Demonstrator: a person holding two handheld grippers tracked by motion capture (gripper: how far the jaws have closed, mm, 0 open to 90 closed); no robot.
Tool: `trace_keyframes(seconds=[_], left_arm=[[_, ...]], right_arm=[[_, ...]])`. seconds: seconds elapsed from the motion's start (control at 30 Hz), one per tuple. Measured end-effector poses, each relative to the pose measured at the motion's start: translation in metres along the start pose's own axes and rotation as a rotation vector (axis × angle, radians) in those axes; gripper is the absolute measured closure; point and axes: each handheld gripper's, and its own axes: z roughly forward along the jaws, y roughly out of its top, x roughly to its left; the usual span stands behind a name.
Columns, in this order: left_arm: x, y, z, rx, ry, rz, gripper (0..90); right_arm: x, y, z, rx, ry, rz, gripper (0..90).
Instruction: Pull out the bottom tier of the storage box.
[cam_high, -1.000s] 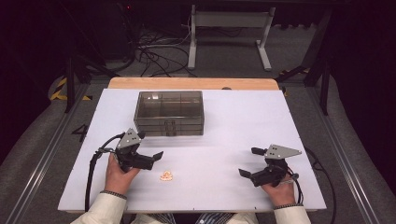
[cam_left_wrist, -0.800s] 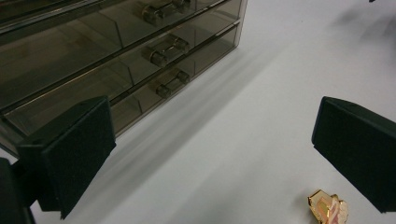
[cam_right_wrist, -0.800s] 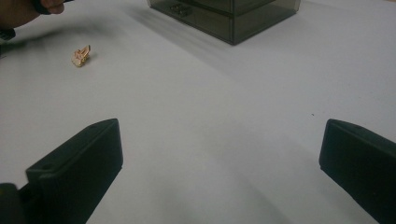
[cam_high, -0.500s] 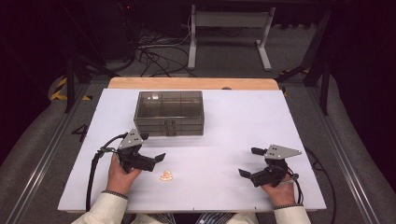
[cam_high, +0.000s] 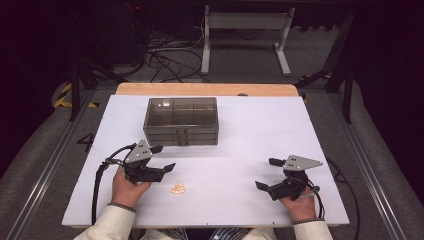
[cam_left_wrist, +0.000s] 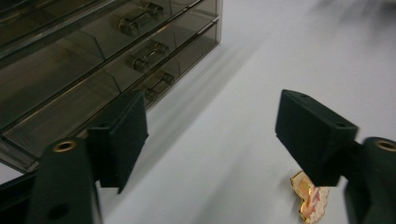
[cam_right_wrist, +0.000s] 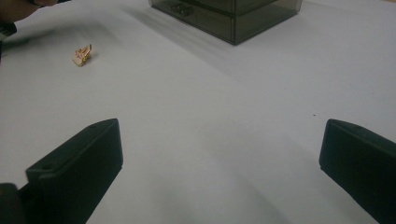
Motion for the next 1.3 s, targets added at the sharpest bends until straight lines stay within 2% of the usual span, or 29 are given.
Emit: trace_keyframes(seconds=[0.03, 0.07, 0.1, 0.13, 0.43, 0.57, 0.63, 0.8, 0.83, 0.87, 0.97, 1.0, 1.03, 1.07, 1.3], left_arm=[[0.0, 0.0, 0.0, 0.0, 0.0, 0.0, 33.3], [-0.001, 0.003, -0.002, 0.007, -0.017, 0.028, 36.4], [-0.001, 0.003, -0.002, 0.007, -0.017, 0.028, 38.1], [-0.001, 0.005, -0.002, 0.014, -0.028, 0.044, 39.4], [-0.004, 0.013, -0.001, 0.045, -0.039, 0.086, 42.3], [-0.006, 0.015, -0.001, 0.039, -0.03, 0.102, 41.9], [-0.008, 0.015, -0.002, 0.039, -0.012, 0.118, 41.9], [-0.016, 0.019, -0.002, 0.055, 0.05, 0.204, 44.9], [-0.016, 0.019, -0.002, 0.055, 0.05, 0.204, 45.7], [-0.019, 0.02, -0.001, 0.063, 0.076, 0.232, 46.8], [-0.022, 0.021, 0.0, 0.082, 0.113, 0.256, 48.0], [-0.024, 0.021, 0.002, 0.097, 0.155, 0.285, 48.1], [-0.024, 0.021, 0.002, 0.097, 0.155, 0.285, 48.5], [-0.026, 0.022, 0.003, 0.101, 0.169, 0.307, 49.0], [-0.028, 0.023, 0.003, 0.102, 0.172, 0.32, 49.5]], right_arm=[[0.0, 0.0, 0.0, 0.0, 0.0, 0.001, 0.1], [0.0, 0.0, 0.0, 0.001, 0.0, 0.002, 0.1], [0.0, 0.0, 0.0, 0.001, 0.001, 0.002, 0.1], [0.0, 0.0, 0.0, 0.001, 0.0, 0.001, 0.1], [0.0, 0.0, 0.0, 0.004, 0.001, -0.001, 0.1], [-0.001, 0.0, 0.0, 0.003, 0.001, -0.001, 0.1], [-0.001, 0.0, 0.0, 0.004, 0.001, -0.002, 0.1], [0.0, 0.0, 0.0, 0.003, 0.001, -0.002, 0.1], [0.0, 0.0, 0.0, 0.003, 0.001, -0.002, 0.1], [0.0, 0.0, 0.0, 0.003, 0.001, -0.001, 0.1], [0.0, 0.0, 0.0, 0.001, 0.003, 0.0, 0.1], [0.0, 0.0, 0.0, 0.001, 0.003, -0.001, 0.1], [0.0, 0.0, 0.0, 0.001, 0.004, 0.0, 0.1], [0.0, 0.0, 0.0, 0.001, 0.003, 0.0, 0.1], [0.0, 0.0, 0.0, 0.001, 0.005, 0.001, 0.1]])
